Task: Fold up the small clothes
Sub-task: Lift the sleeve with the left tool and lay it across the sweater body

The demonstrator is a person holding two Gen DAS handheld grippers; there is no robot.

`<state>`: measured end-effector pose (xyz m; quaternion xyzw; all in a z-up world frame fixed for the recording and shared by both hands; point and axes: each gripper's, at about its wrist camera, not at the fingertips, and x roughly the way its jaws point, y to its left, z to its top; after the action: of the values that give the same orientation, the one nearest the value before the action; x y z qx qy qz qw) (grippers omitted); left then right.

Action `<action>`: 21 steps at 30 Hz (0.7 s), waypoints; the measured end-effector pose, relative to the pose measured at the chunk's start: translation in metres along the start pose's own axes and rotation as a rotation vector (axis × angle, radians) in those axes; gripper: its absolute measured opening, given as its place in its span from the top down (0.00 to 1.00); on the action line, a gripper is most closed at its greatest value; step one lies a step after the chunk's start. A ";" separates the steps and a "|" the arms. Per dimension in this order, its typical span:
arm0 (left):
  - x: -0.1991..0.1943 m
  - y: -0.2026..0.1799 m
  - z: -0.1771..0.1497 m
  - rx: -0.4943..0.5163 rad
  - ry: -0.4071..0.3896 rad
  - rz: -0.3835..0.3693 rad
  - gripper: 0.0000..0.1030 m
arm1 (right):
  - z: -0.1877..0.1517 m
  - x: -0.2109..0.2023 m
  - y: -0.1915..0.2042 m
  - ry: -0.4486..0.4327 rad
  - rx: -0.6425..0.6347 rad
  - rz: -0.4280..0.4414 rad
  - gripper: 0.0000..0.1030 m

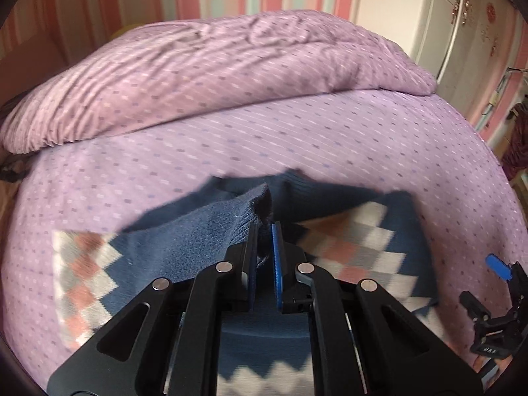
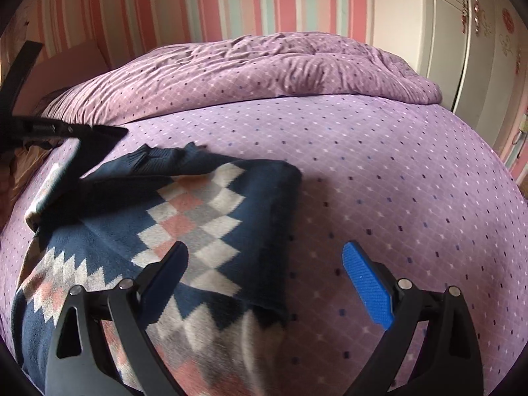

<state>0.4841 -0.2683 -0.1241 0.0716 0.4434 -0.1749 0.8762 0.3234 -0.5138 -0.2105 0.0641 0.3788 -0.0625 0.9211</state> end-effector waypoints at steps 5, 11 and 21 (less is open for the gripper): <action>0.023 -0.040 -0.024 0.019 0.050 -0.030 0.94 | -0.007 0.001 -0.019 0.016 0.018 -0.014 0.08; 0.030 -0.045 -0.053 0.045 0.076 -0.017 0.68 | -0.010 0.003 -0.022 0.023 0.028 -0.016 0.08; 0.004 0.009 -0.050 0.026 -0.002 0.077 0.39 | 0.004 0.027 0.025 0.065 0.087 0.111 0.08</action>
<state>0.4519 -0.2472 -0.1580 0.1000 0.4373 -0.1466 0.8816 0.3491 -0.4916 -0.2254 0.1269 0.4011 -0.0257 0.9068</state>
